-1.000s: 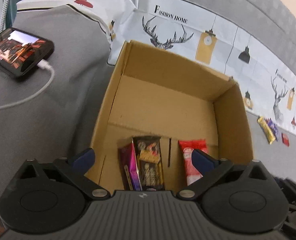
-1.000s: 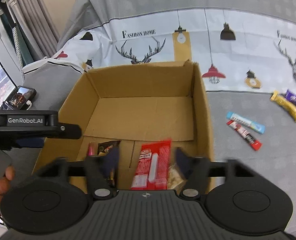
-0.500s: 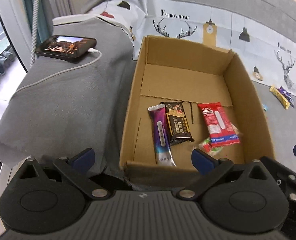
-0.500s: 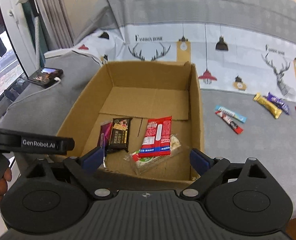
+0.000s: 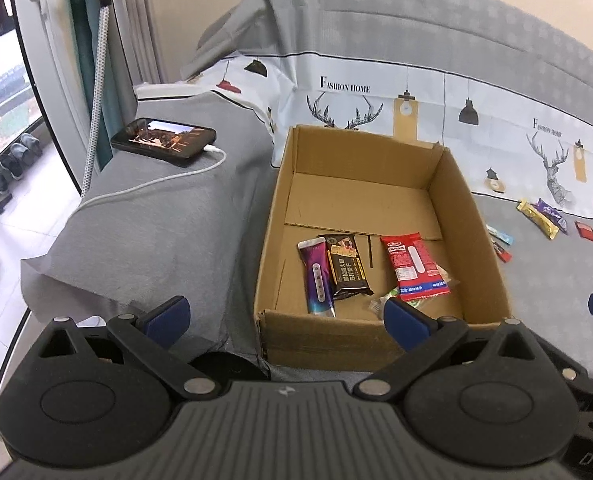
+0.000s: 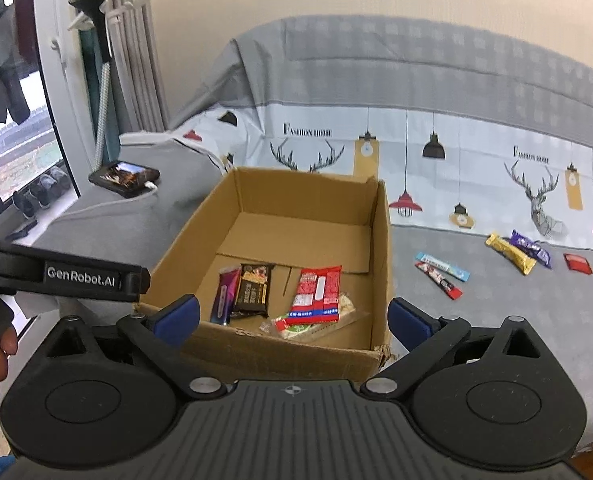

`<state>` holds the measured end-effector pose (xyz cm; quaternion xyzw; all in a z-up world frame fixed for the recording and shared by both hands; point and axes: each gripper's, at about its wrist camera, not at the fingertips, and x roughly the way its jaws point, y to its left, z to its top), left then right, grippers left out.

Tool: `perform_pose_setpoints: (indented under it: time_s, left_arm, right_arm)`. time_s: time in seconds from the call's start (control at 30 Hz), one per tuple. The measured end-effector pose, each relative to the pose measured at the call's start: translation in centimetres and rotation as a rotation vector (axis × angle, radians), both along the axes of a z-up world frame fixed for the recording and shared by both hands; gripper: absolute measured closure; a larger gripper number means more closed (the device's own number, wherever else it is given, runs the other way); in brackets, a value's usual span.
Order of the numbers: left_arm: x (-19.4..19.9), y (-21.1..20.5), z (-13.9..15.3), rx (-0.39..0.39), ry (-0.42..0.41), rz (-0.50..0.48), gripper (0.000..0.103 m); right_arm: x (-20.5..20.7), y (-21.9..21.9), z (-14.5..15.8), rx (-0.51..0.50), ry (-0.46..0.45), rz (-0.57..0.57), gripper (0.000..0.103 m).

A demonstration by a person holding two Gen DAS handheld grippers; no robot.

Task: Organize snacks
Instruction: 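Open both grippers to release the snacks and lift out of the box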

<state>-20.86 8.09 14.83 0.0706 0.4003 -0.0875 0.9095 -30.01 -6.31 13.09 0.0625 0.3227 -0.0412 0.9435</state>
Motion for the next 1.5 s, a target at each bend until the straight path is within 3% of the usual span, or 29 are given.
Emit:
perform_pose_setpoints:
  time_s: [0.53, 1.5]
  left_arm:
    - [-3.2, 0.0, 0.9, 0.008, -0.045, -0.012, 0.0]
    - [-3.1, -0.7, 0.3, 0.032, -0.018, -0.02, 0.0]
  right_arm:
    - [-3.2, 0.2, 1.2, -0.001, -0.058, -0.021, 0.001]
    - [-3.3, -0.4, 0.6, 0.026, -0.045, -0.035, 0.001]
